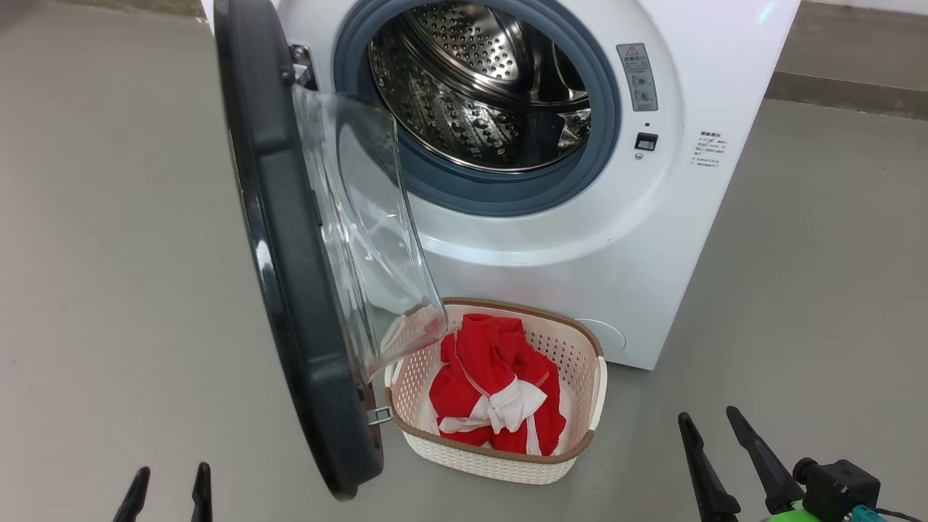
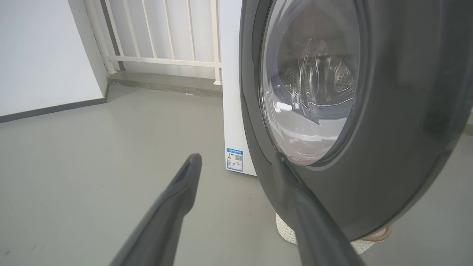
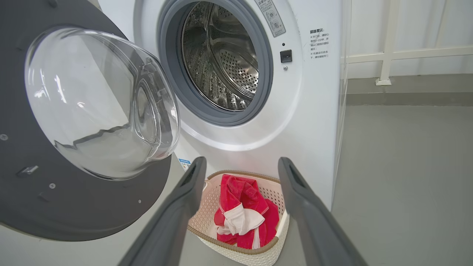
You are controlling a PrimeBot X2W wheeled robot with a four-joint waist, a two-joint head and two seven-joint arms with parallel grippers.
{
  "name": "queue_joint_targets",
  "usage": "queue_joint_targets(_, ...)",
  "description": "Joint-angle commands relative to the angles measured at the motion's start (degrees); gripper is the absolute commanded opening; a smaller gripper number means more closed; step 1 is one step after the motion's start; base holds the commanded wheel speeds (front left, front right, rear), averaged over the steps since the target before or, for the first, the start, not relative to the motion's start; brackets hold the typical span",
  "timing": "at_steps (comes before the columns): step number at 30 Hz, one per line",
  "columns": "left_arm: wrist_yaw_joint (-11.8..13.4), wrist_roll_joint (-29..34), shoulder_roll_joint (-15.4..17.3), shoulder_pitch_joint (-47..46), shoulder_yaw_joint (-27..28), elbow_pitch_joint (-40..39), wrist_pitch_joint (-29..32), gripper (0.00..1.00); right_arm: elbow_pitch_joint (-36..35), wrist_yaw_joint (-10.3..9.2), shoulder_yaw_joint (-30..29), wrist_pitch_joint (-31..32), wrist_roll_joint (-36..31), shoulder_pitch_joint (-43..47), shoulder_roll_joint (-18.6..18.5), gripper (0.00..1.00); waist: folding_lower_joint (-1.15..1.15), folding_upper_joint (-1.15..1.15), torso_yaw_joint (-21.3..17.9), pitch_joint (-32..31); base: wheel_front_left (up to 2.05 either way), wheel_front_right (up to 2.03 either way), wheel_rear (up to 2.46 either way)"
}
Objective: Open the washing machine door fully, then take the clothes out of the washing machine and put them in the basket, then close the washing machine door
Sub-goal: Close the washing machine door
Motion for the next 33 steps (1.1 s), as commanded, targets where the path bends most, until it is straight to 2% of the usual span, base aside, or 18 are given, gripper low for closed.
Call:
queue_joint_targets(1, -0.3, -1.4, 0.2, -1.8, 2.1, -1.9, -0.7, 1.0, -1.1, 0.42, 1.5, -0.4, -0.2, -1.4, -0.6, 1.0, 0.0, 0.0, 0.0, -0.1, 0.0, 0.0, 0.0)
queue_joint_targets(2, -0.3, -2.4, 0.2, -2.0, 2.0, -2.1, -0.7, 0.85, -1.1, 0.42, 1.5, -0.4, -0.2, -1.3, -0.6, 1.0, 0.0, 0.0, 0.0, -0.1, 0.0, 0.0, 0.0)
queue_joint_targets(3, -0.3, -2.4, 0.2, -2.0, 2.0, -2.1, -0.7, 0.85, -1.1, 0.42, 1.5, -0.4, -0.2, -1.3, -0.6, 1.0, 0.0, 0.0, 0.0, -0.1, 0.0, 0.0, 0.0)
queue_joint_targets(4, -0.3, -3.6, 0.2, -2.1, 1.9, -2.3, -0.7, 0.58, -1.1, 0.42, 1.5, -0.4, -0.2, -1.3, -0.6, 1.0, 0.0, 0.0, 0.0, -0.1, 0.0, 0.0, 0.0)
queue_joint_targets(5, -0.3, -4.9, 0.3, -2.4, 1.8, -2.6, -0.7, 0.38, -1.1, 0.42, 1.5, -0.4, -0.2, -1.3, -0.5, 1.0, 0.0, 0.0, 0.0, -0.1, 0.0, 0.0, 0.0)
queue_joint_targets(6, -0.3, -6.5, 0.4, -2.7, 1.7, -2.8, -0.7, 0.09, -1.2, 0.42, 1.5, -0.4, -0.3, -1.3, -0.5, 1.0, 0.0, 0.0, 0.0, -0.1, 0.0, 0.0, 0.0)
queue_joint_targets(7, -0.3, -8.2, 0.6, -3.0, 1.5, -3.0, -0.7, 0.0, -1.2, 0.42, 1.5, -0.4, -0.3, -1.3, -0.5, 1.0, 0.0, 0.0, 0.0, -0.1, 0.0, 0.0, 0.0)
queue_joint_targets(11, -0.3, -16.8, 2.0, -4.9, 1.6, -4.0, -0.7, 0.0, -1.2, 0.42, 1.6, -0.4, -0.4, -1.4, -0.4, 1.0, 0.0, 0.0, 0.0, 0.0, 0.0, 0.0, 0.0)
queue_joint_targets(15, -0.3, -27.3, 6.1, -7.0, -0.5, -4.2, -0.7, 0.0, -1.1, 0.42, 1.7, -0.4, -0.4, -1.5, -0.3, 1.0, 0.0, 0.0, -0.2, 0.2, 0.0, 0.0, 0.0)
queue_joint_targets(16, -0.3, -34.7, 7.9, -8.0, -1.5, -4.3, -0.7, 0.0, -1.0, 0.42, 1.8, -0.4, -0.4, -1.6, -0.3, 1.0, 0.0, 0.0, -0.4, 0.4, 0.0, 0.0, 0.0)
queue_joint_targets(21, -0.3, -54.3, 14.8, -9.9, -3.9, -4.9, -0.5, 0.0, -1.0, 0.42, 1.8, -0.4, -0.4, -1.9, -0.2, 1.0, 0.0, 0.0, -1.0, 0.8, 0.0, 0.0, 0.0)
queue_joint_targets(25, -0.3, -66.8, 20.7, -10.7, -7.4, -6.8, 3.4, 0.0, -1.1, 0.42, 1.7, -0.4, -0.4, -2.0, -0.1, 1.0, 0.0, 0.0, -1.3, 1.2, 0.0, 0.0, 0.0)
queue_joint_targets(29, -0.3, -77.9, 23.6, -11.3, -8.0, -9.5, 9.8, 0.0, -1.2, 0.42, 1.8, -0.4, -0.6, -2.3, -0.1, 1.0, 0.0, 0.0, -1.6, 1.8, 0.0, 0.0, 0.0)
queue_joint_targets(33, -0.3, -84.3, 25.0, -11.0, -7.8, -12.0, 18.4, 0.0, -1.2, 0.42, 1.8, -0.4, -0.7, -2.8, 0.0, 1.0, 0.0, 0.0, -2.0, 2.4, 0.0, 0.0, 0.0)
